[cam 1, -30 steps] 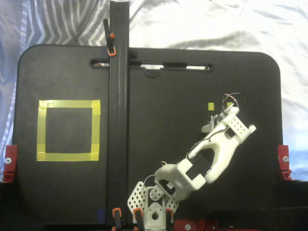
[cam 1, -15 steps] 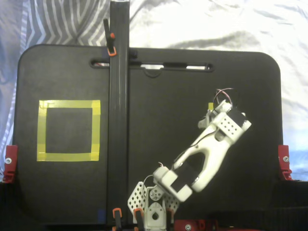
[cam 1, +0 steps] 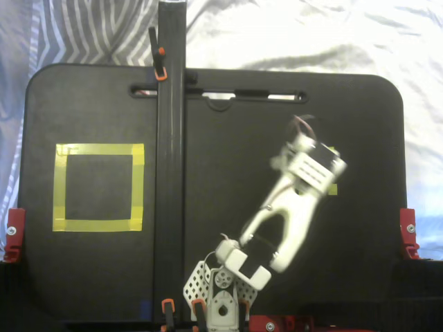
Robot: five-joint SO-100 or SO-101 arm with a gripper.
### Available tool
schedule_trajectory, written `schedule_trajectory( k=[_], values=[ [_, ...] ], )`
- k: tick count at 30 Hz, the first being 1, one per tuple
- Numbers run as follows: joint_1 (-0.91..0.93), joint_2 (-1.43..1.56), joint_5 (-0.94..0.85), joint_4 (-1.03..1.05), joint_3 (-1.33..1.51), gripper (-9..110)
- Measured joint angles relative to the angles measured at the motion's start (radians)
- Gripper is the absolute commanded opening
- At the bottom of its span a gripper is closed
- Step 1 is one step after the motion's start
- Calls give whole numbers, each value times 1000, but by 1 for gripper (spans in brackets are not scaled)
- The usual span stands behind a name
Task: Grasp a block and put it in the designated area.
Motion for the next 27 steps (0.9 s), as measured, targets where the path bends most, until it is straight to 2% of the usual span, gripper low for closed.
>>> schedule_trajectory(
  k=[19,27],
  values=[
    [-411,0,502,-52,0,22],
    [-618,0,704,2,0,22]
  ],
)
